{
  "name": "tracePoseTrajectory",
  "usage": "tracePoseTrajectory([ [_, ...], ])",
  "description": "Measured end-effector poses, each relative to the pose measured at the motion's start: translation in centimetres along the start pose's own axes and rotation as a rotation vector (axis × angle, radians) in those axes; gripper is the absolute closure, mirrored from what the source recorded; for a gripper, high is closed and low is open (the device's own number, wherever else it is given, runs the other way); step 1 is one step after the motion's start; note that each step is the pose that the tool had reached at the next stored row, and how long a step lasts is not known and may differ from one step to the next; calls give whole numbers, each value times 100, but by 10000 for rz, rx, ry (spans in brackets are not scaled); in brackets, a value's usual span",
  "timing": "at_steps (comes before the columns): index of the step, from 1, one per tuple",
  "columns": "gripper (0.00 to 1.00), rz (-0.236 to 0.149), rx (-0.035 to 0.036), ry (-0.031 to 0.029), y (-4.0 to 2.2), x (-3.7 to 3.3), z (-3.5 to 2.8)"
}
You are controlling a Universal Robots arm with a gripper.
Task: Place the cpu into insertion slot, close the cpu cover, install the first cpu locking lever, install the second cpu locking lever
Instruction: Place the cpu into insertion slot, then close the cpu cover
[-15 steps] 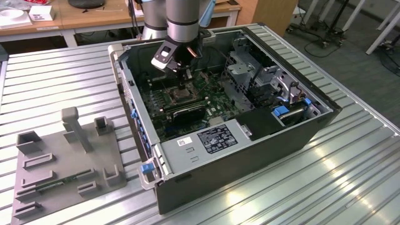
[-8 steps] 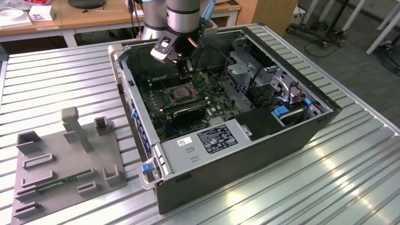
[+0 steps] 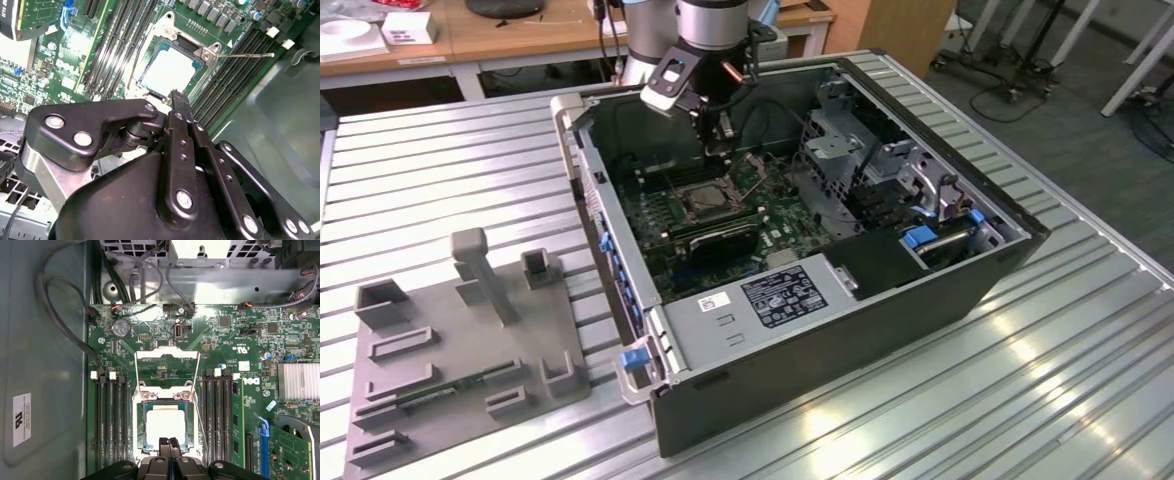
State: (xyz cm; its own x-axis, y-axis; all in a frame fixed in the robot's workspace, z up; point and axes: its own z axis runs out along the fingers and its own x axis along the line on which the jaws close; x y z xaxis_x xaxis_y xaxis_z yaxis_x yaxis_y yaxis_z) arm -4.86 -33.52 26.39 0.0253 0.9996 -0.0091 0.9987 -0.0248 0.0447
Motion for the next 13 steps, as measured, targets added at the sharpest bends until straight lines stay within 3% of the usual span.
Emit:
tracePoseTrajectory([
  [13, 89, 1, 1, -1, 1, 0, -32],
])
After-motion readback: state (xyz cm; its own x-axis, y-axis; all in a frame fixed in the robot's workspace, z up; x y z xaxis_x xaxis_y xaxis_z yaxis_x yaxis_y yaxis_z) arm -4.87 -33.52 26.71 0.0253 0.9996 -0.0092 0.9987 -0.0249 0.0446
